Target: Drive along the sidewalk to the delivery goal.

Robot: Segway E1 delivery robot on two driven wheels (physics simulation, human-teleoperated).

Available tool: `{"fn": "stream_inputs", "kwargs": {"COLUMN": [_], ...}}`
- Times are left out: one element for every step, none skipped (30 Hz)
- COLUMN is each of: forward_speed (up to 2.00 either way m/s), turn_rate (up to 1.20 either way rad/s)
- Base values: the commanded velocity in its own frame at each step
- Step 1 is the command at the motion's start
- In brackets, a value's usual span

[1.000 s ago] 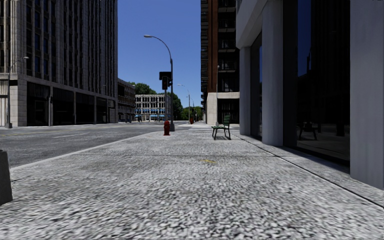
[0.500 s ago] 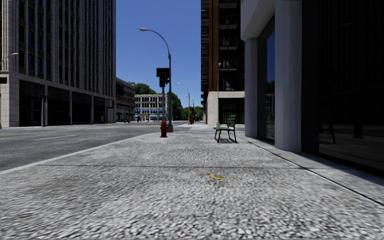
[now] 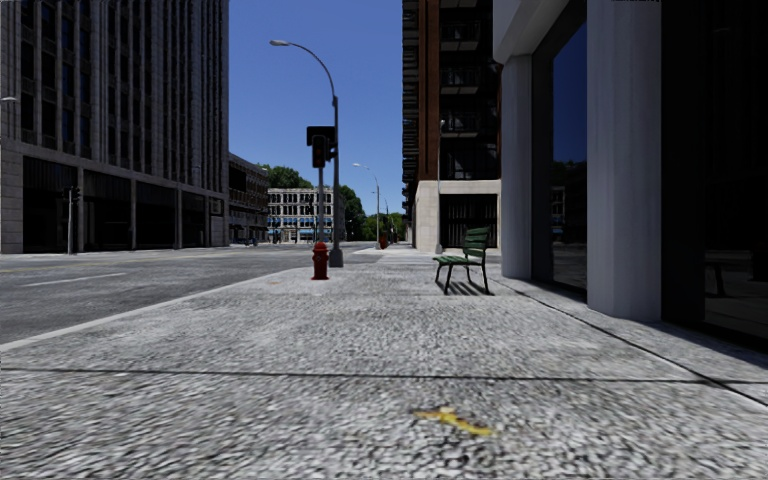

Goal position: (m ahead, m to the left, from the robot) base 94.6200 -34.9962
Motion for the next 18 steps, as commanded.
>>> {"fn": "stream_inputs", "kwargs": {"forward_speed": [2.0,2.0,2.0,2.0,2.0,2.0,2.0,2.0,2.0,2.0,2.0,2.0,2.0,2.0,2.0,2.0,2.0,2.0], "turn_rate": [0.0,0.0,0.0,0.0,0.0,0.0,0.0,0.0,0.0,0.0,0.0,0.0,0.0,0.0,0.0,0.0,0.0,0.0]}}
